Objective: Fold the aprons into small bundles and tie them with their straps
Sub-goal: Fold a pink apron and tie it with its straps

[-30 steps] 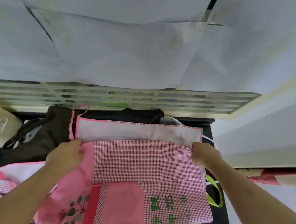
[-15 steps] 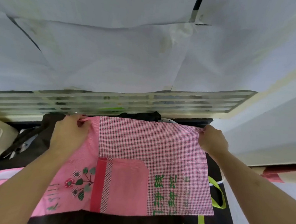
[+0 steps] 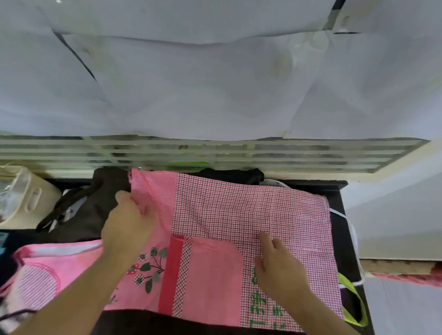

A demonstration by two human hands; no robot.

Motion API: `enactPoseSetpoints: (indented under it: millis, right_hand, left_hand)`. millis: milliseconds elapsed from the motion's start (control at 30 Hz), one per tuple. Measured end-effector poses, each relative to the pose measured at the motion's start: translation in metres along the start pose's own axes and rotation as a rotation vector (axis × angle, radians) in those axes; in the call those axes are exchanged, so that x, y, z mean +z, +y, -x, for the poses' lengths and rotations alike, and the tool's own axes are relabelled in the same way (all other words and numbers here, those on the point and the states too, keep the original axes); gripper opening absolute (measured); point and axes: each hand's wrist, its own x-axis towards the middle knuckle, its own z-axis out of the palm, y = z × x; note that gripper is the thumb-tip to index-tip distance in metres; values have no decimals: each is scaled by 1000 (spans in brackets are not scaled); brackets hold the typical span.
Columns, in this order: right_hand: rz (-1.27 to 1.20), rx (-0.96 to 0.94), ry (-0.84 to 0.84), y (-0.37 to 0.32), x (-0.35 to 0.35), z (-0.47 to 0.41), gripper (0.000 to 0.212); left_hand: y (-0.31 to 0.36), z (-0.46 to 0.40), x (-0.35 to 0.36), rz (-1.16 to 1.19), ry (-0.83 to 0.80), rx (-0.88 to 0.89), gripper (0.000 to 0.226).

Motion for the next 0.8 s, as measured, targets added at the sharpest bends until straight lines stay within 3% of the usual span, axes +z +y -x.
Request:
enactPoseSetpoints:
  millis: [167,433,567,667,733,800]
  right_hand:
    - [-127,30,19,-27,4,10,30]
    - [-208,-28,-143,-61,29,34,24]
    - [-269,11,-185,-58,38,49,22]
    - [-289,50,-206,-54,40,58,22]
    - [-292,64,-211,-51,40,61,21]
    - [-294,85,-214,-49,39,63,21]
  left_hand:
    - [3,-19,-8,-13,-92,-96,53]
    - [17,-44,-11,135,-134,-102,28]
    - [15,-52,-33,668,-255,-239,23]
    - [16,-56,-66,1091,-406,-256,36]
    - [14,-63,-88,1391,-464,-245,22]
    - [10,-67,-107,1683,-416,-225,15]
